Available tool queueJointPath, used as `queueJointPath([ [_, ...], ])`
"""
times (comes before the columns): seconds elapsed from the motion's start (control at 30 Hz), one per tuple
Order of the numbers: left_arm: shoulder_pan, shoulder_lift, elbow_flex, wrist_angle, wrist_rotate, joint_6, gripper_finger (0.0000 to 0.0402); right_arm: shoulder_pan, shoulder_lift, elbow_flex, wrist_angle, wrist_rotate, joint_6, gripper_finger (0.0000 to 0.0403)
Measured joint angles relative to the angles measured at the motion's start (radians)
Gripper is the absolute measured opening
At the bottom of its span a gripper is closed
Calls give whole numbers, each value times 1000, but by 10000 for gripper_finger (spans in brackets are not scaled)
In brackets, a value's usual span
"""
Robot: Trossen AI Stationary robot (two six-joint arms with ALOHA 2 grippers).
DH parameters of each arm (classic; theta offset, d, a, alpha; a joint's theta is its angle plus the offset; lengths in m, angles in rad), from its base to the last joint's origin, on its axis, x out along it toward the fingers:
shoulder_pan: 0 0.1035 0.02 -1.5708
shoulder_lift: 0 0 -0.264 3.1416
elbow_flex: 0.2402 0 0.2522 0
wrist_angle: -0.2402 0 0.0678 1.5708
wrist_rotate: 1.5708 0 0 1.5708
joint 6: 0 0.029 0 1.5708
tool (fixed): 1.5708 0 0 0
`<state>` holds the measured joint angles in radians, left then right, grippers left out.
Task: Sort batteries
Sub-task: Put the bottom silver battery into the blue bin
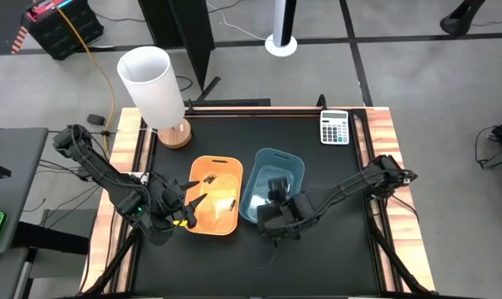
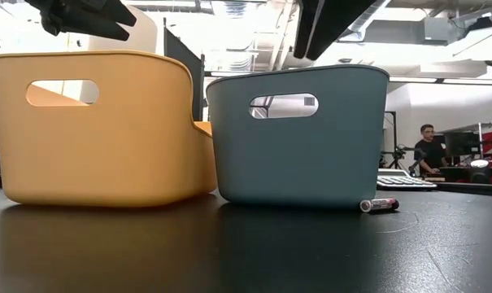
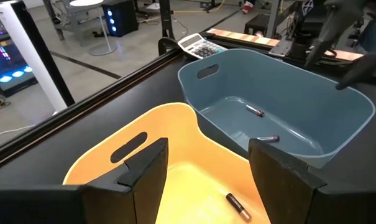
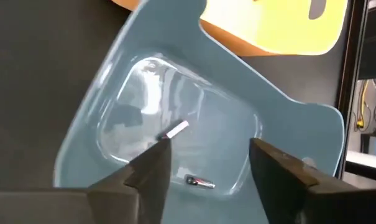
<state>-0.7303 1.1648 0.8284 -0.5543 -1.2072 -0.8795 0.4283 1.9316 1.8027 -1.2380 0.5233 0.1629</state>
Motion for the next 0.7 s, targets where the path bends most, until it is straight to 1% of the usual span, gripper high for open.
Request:
queueJointPath([
  [0.13, 0, 0, 0, -1, 6, 0, 216, 71, 0, 0, 15, 0, 33, 242],
  [0.23, 0, 0, 0, -1, 7, 0, 216, 139, 0, 0, 27, 0, 77, 234],
  [0.33, 0, 0, 0, -1, 7, 0, 216, 205, 0, 0, 25, 2, 153, 224],
  [0.43, 0, 0, 0, -2, 8, 1, 216, 248, 0, 0, 31, 22, 204, 215],
  [0.53, 0, 0, 0, -1, 8, 8, 216, 244, 0, 0, 100, 22, 215, 208],
  [0.6, 5, 0, 0, 0, 7, 8, 216, 224, 0, 0, 147, 22, 214, 206],
  [0.7, 11, 0, 0, 0, 7, 3, 216, 182, 0, 0, 172, 18, 214, 205],
])
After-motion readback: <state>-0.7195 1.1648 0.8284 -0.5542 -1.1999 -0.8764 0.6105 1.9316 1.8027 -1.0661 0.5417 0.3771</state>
